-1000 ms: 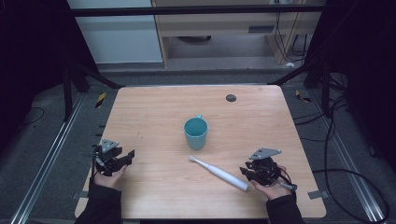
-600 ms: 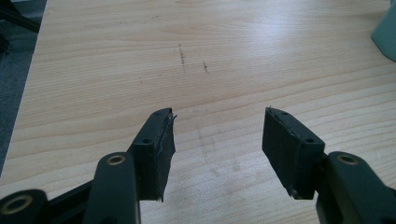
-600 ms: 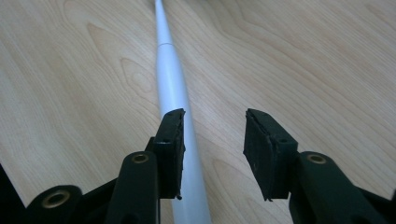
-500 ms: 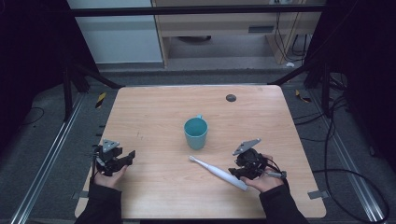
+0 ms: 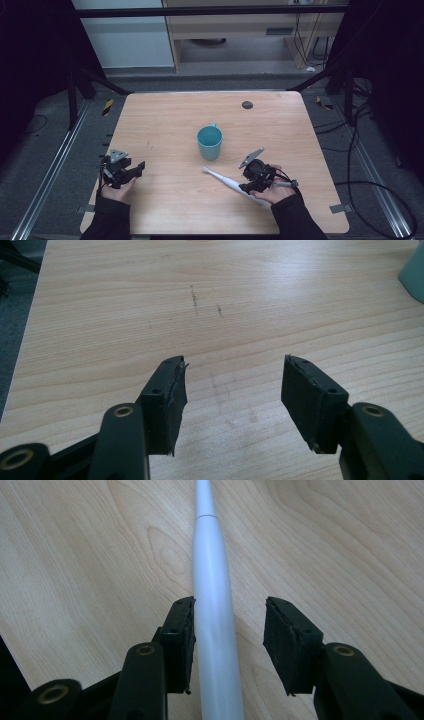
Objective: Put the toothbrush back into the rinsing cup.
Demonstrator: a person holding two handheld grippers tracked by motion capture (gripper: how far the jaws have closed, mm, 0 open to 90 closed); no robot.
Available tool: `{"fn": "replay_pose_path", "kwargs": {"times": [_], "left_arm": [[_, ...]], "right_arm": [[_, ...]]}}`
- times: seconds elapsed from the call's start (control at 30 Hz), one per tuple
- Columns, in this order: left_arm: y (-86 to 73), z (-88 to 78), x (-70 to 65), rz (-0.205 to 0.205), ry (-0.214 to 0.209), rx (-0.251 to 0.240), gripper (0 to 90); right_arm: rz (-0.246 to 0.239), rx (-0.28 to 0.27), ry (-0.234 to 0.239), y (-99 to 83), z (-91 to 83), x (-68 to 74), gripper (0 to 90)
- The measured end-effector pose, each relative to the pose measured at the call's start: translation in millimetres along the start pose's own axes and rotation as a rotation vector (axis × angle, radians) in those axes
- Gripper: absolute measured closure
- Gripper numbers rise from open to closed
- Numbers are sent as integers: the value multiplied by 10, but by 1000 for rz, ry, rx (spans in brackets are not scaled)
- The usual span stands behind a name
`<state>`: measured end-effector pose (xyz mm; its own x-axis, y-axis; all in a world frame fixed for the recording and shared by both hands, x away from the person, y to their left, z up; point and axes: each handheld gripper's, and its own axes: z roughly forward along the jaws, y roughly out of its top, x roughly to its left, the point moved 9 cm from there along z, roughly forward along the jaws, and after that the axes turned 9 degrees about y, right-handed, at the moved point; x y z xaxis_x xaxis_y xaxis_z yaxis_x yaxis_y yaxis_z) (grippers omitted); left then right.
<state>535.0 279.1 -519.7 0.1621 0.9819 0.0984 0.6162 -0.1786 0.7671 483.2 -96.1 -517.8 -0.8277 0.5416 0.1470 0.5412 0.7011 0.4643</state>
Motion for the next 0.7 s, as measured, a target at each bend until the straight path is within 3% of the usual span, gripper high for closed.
{"fn": "replay_pose_path", "kwargs": {"times": [0.5,0.7], "left_arm": [[-7,7,0,4,-1,7,426],[-8,10,1,2,0,7,426]], "right_arm": [[-11,109,20,-36,218,9,554],[-6,126,35,-41,301,11,567]]}}
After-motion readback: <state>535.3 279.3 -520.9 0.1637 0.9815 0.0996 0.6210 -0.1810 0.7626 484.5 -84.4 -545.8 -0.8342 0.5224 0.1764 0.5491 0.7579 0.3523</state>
